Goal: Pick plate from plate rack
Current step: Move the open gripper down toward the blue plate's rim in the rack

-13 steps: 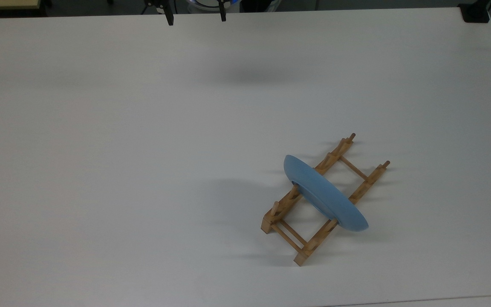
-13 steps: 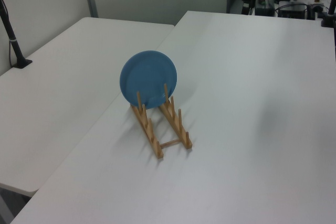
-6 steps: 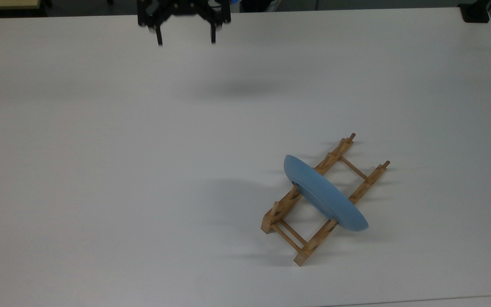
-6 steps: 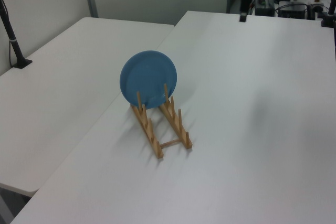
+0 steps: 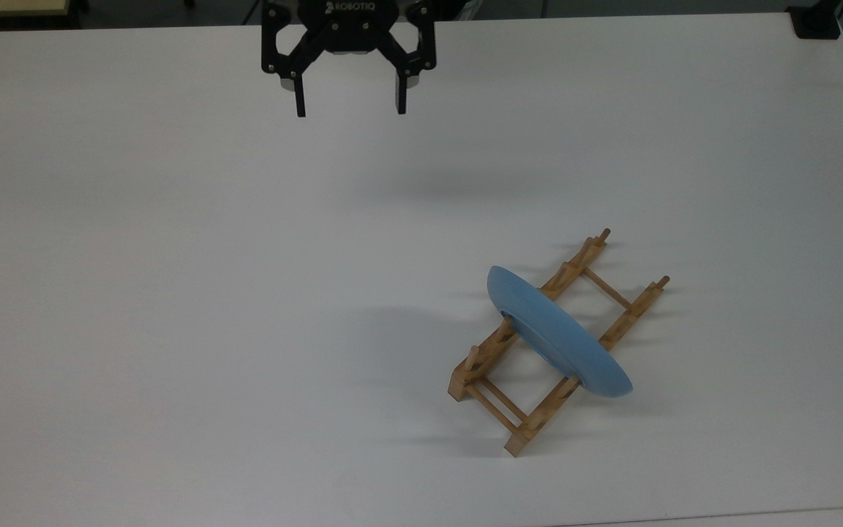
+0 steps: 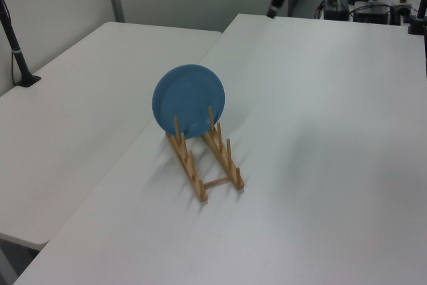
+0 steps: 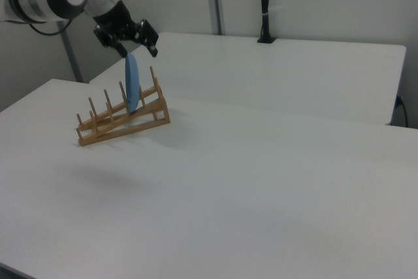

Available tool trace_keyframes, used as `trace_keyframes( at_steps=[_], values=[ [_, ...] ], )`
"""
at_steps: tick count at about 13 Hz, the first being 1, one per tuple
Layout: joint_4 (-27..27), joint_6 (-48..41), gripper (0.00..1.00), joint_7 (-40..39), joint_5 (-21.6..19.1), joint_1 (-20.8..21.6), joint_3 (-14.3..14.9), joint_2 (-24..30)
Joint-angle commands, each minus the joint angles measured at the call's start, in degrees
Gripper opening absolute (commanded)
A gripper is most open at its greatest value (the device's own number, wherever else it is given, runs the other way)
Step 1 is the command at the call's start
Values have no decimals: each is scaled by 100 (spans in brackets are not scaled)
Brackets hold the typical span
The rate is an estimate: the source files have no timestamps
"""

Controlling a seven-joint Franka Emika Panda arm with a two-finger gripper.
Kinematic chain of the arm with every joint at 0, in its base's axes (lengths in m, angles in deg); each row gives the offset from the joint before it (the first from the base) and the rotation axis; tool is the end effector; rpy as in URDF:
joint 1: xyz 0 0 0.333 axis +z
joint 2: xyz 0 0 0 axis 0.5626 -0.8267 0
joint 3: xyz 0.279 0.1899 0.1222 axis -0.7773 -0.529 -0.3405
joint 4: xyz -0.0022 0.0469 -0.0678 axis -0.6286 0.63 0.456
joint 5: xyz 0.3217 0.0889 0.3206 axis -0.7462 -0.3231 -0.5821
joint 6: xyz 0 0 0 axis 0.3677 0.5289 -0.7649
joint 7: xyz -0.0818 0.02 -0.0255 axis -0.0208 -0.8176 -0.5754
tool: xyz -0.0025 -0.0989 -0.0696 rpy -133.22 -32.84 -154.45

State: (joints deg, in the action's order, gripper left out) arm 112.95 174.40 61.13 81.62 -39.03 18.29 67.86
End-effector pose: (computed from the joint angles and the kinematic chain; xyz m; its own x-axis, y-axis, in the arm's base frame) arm 0.6868 0.0633 0.6456 0.8894 0.1644 0.4266 0.1325 -0.9858 0.1035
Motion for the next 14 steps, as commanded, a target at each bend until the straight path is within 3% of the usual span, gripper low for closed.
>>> trace_keyframes(
  at_steps=[1,2,4,9,11,14],
  values=[
    [-214,756,100,282,227,363,18,-286],
    [-214,949,100,561,480,565,18,-391],
    [-214,1108,100,1534,1481,777,9,-663],
    [-362,1426,98,3637,3046,1208,9,-1454],
    [-608,1426,92,4190,3364,1357,9,-1831],
    [-741,1426,92,4325,3418,1525,9,-2018]
  ],
)
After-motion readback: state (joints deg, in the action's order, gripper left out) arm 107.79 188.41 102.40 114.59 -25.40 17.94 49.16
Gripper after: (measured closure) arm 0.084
